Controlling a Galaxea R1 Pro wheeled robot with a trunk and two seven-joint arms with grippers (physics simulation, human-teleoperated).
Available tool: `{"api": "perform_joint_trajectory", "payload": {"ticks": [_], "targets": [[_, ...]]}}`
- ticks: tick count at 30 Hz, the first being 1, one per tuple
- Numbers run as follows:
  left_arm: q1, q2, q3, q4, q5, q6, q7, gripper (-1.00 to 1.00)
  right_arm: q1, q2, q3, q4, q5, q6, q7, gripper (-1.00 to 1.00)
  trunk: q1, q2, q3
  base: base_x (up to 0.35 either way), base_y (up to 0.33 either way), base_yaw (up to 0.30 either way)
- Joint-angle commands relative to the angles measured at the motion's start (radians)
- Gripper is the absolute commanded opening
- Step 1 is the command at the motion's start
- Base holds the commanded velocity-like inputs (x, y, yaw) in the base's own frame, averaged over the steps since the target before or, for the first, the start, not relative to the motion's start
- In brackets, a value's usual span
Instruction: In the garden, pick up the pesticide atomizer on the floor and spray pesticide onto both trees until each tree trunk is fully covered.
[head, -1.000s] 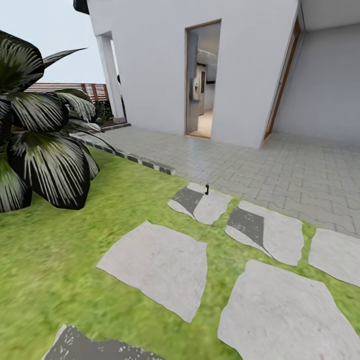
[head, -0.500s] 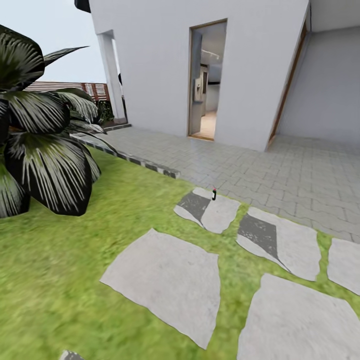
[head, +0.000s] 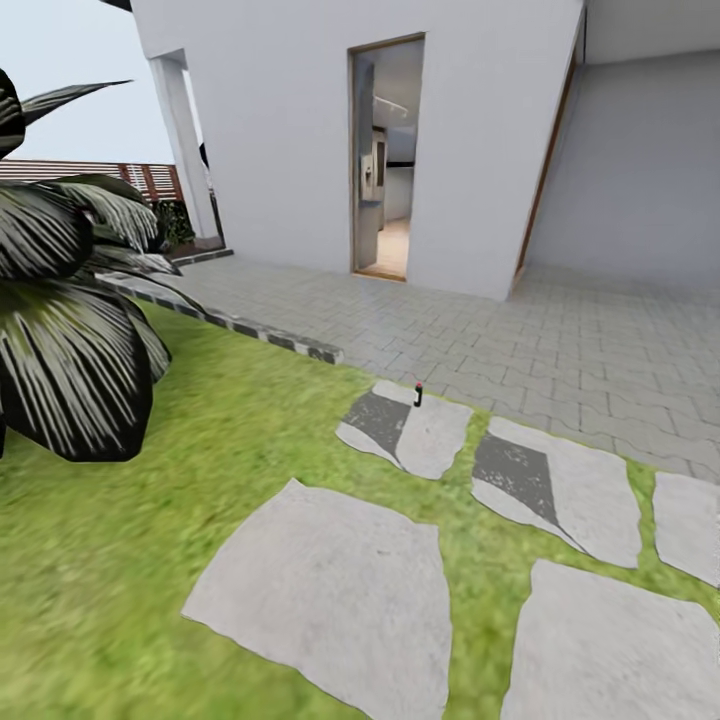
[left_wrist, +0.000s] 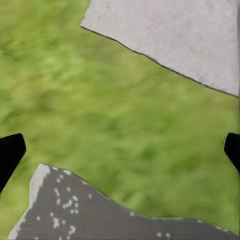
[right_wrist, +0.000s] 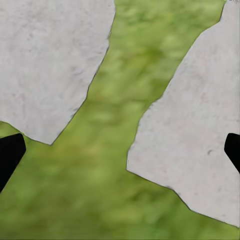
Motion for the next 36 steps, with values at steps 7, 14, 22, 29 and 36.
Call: {"api": "perform_joint_trajectory", "payload": {"ticks": [7,14,22,29,36], "targets": [[0.000,0.000,-0.003,0.001,0.010,-0.003,0.000,1.00,-0.001,0.000,0.000,0.001,0.001,-0.003,-0.001,1.00,0.000,0.000,-0.001,0.287,0.215,-0.197],[0.000,0.000,-0.003,0.001,0.010,-0.003,0.000,1.00,-0.001,0.000,0.001,0.001,0.001,-0.003,-0.001,1.00,0.000,0.000,-0.001,0.287,0.215,-0.017],[0.000,0.000,-0.004,0.001,0.010,-0.003,0.000,1.00,-0.001,0.000,0.000,0.001,0.001,-0.003,-0.001,1.00,0.000,0.000,-0.001,0.287,0.215,-0.001],[0.000,0.000,-0.004,0.000,0.010,-0.003,0.000,1.00,-0.001,0.000,0.000,-0.001,0.000,-0.003,-0.001,1.00,0.000,0.000,-0.001,0.287,0.215,0.000],[0.000,0.000,-0.003,0.000,0.010,-0.003,0.000,1.00,-0.001,0.000,0.000,-0.001,0.000,-0.003,-0.001,1.00,0.000,0.000,-0.001,0.287,0.215,0.000]]}}
